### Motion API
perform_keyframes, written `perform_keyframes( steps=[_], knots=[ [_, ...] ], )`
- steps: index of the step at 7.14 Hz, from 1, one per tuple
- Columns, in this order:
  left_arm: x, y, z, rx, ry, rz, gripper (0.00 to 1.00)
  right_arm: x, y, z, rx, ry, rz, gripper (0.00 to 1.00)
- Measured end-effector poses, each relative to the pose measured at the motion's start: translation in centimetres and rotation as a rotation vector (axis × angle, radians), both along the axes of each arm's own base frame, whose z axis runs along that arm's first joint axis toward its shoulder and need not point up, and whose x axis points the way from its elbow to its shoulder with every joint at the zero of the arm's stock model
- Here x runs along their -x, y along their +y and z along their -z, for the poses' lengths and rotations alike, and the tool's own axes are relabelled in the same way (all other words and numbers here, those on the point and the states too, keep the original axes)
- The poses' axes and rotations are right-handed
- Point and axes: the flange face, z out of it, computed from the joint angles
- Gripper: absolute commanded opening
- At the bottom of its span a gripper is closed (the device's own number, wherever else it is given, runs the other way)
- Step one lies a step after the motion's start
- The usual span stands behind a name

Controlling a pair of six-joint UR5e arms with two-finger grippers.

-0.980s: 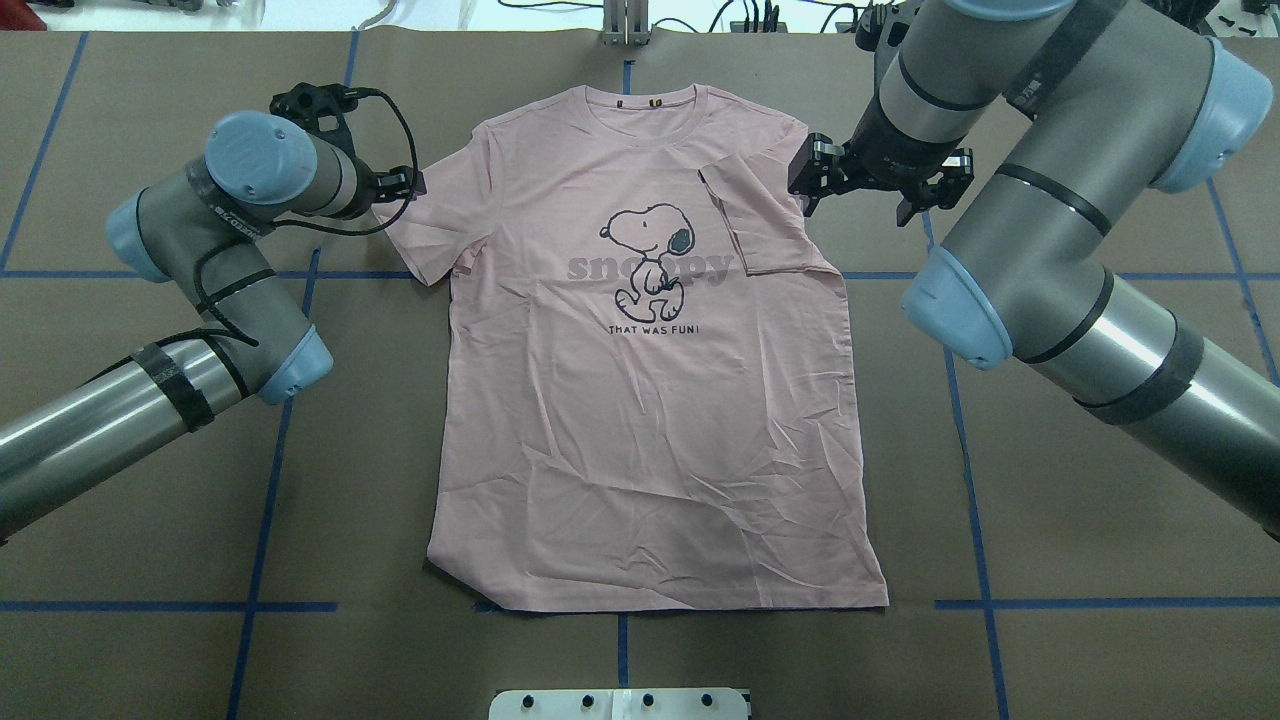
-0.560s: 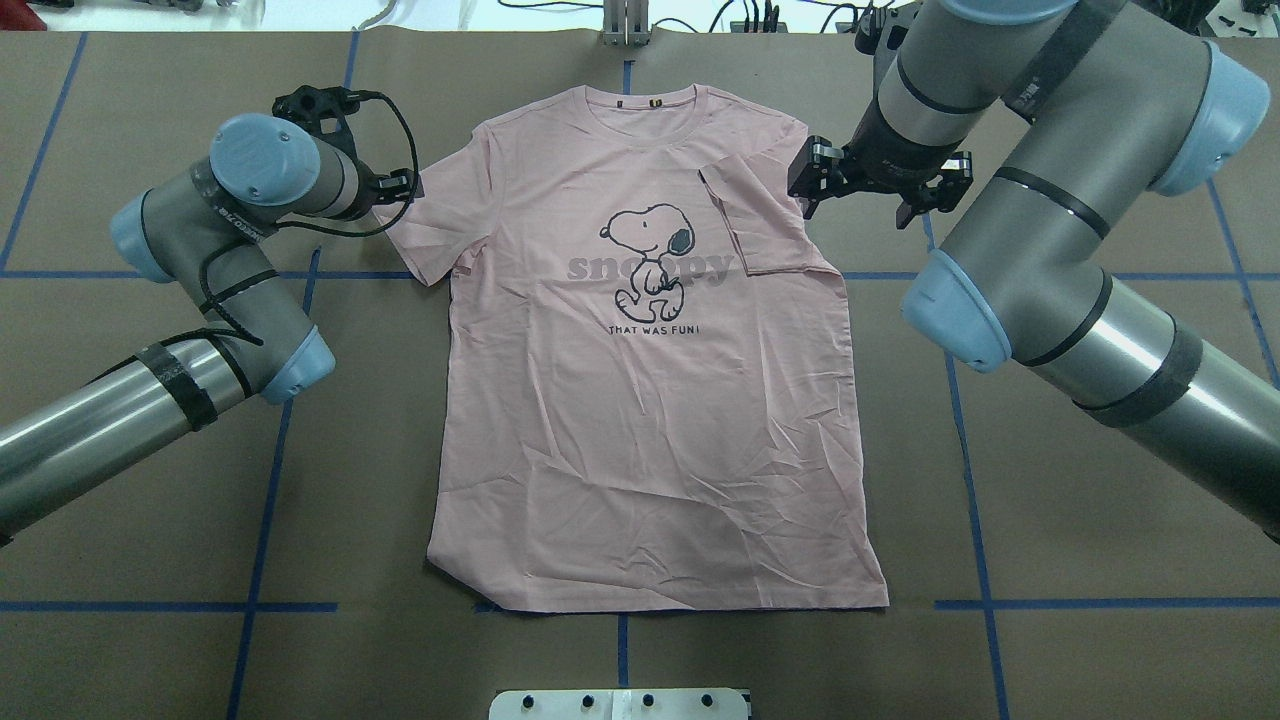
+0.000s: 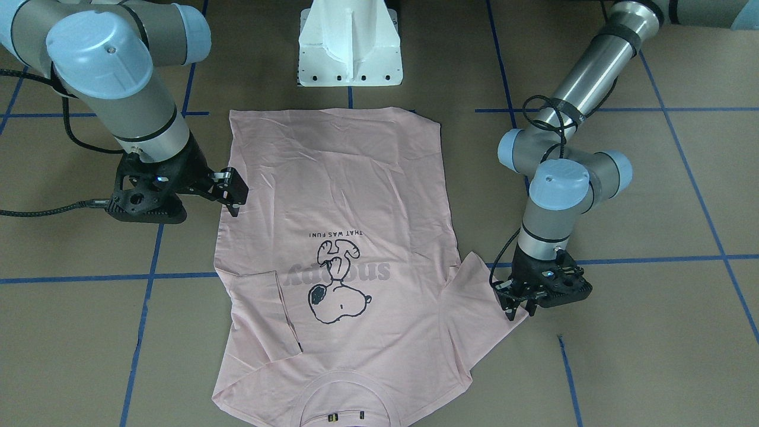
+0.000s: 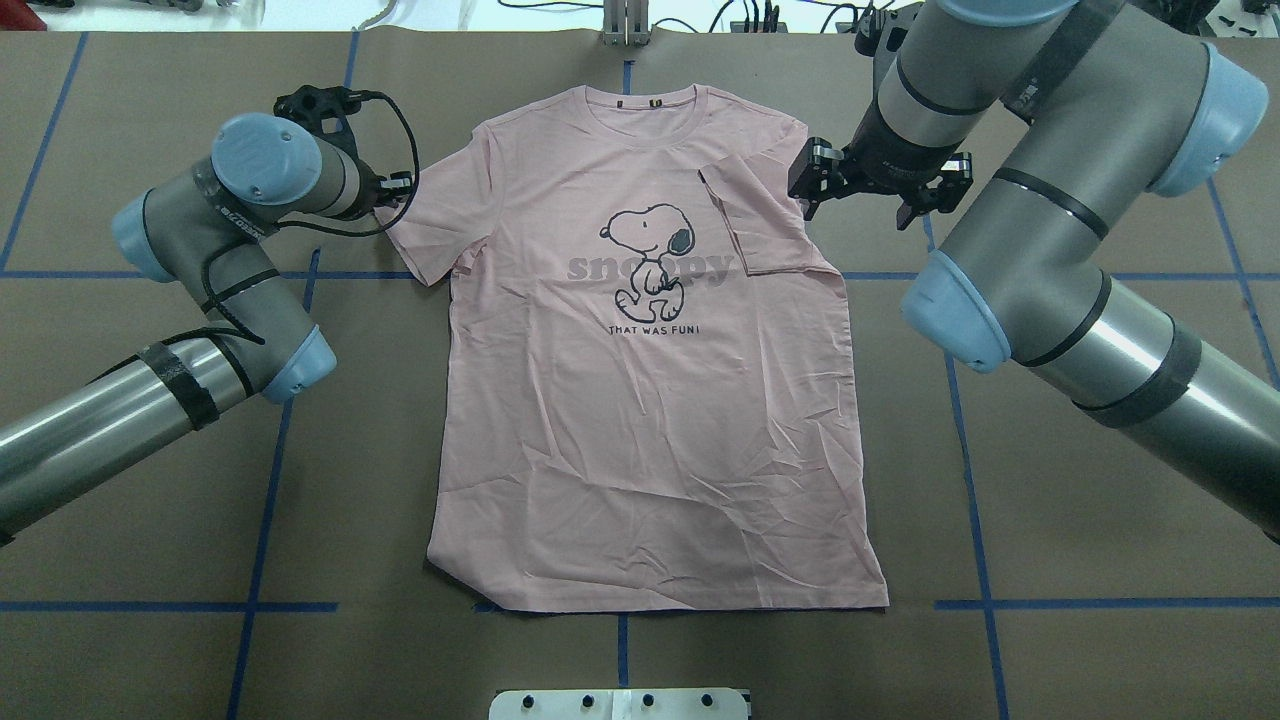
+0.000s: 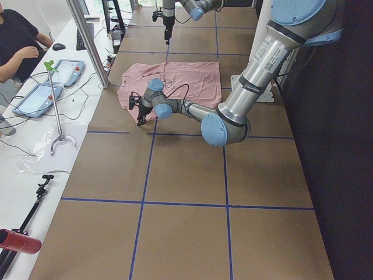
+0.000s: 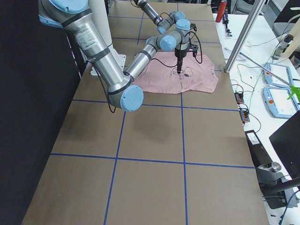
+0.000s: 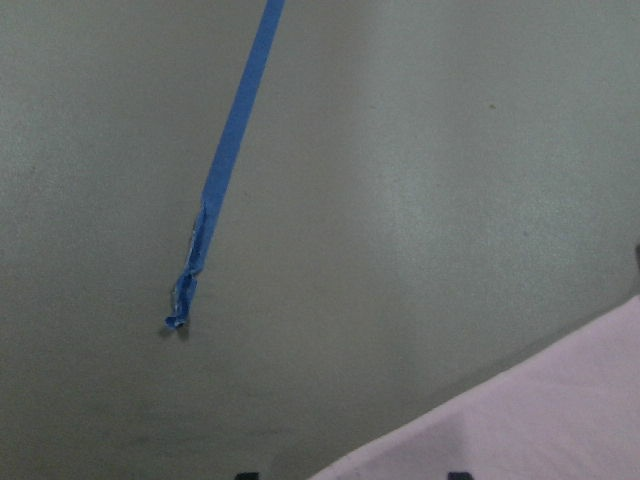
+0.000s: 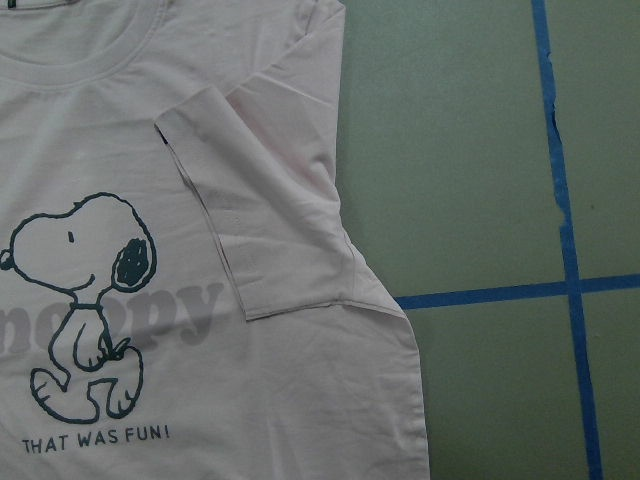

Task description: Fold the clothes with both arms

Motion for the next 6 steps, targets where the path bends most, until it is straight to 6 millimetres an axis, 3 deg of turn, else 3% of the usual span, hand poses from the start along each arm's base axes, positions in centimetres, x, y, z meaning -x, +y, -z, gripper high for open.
perform_keyframes(
  steps=[3,4,6],
  knots=[
    [0.1,-0.1,1.6,-0.013,0.017,-0.002,0.00,0.1,0.0,-0.9,0.007,0.011,0.006,1.00],
    [0.5,0.0,3.6,-0.016,0.026,-0.002,0.00,0.2,0.1,-1.5,0.005,0.010,0.007,1.00],
    [1.2,1.0,9.9,0.016,0.038,0.012,0.00,0.3,0.4,-2.7,-0.018,-0.013,0.006,1.00]
  ],
)
